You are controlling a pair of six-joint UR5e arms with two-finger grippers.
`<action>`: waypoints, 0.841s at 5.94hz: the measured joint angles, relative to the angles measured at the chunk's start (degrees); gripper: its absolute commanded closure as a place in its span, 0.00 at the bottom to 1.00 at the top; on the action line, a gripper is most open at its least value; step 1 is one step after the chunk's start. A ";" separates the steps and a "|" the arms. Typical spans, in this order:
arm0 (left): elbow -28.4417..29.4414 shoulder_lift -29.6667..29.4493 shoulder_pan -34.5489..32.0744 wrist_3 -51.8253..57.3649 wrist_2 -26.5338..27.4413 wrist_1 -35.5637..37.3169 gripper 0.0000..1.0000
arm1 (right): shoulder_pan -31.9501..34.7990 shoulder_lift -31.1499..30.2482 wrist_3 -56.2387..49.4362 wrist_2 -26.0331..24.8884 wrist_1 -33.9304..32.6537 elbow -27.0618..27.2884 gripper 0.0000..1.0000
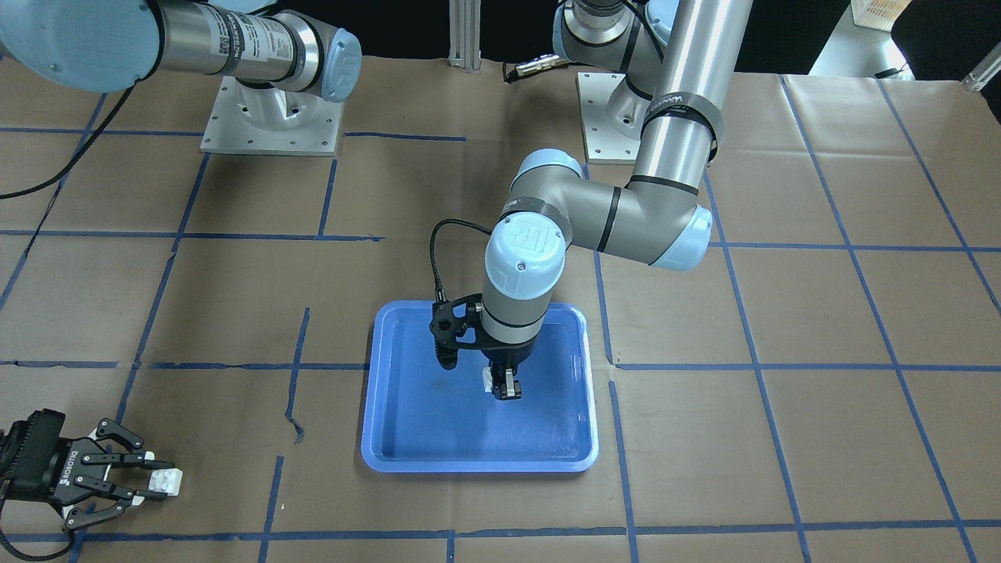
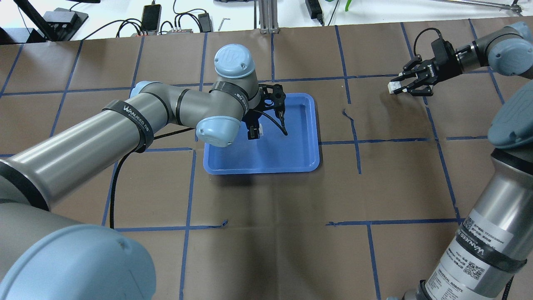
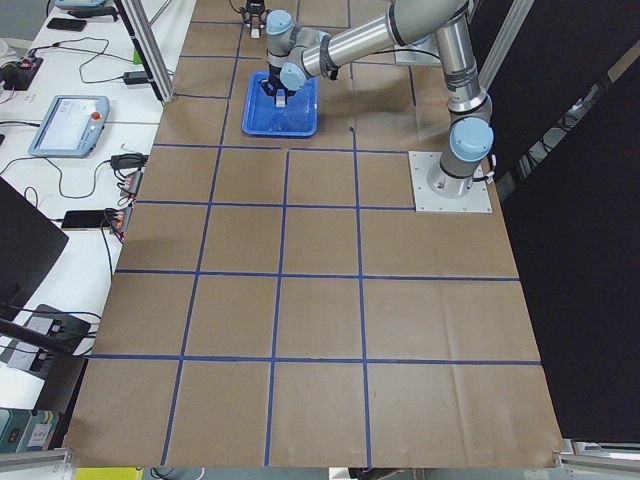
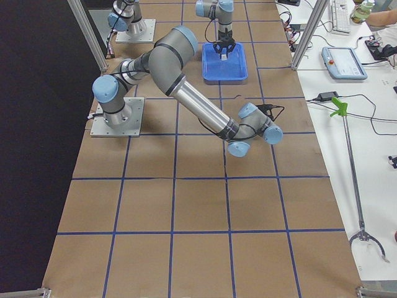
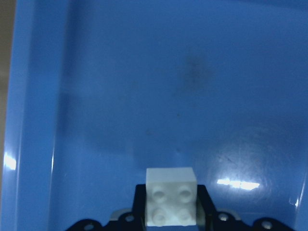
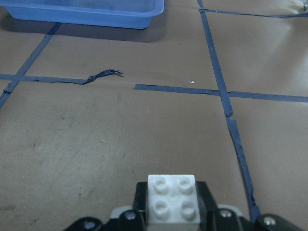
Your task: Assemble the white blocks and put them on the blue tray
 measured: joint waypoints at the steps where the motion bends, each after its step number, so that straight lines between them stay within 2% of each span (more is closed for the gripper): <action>1: -0.39 -0.12 -0.12 1.74 -0.16 0.07 0.88 | 0.11 -2.11 0.61 -0.02 0.52 0.19 0.66; 3: -0.62 -0.29 -0.17 1.35 0.38 -0.38 0.81 | 0.93 -7.75 1.88 -0.06 3.28 2.79 0.66; 4: -0.69 -0.57 -0.17 0.19 1.45 -0.58 0.67 | 1.61 -11.04 2.58 0.08 3.66 6.43 0.66; 5: -0.68 -1.17 -0.17 -0.50 2.59 -0.64 0.02 | 1.98 -14.26 3.63 0.29 2.28 11.15 0.66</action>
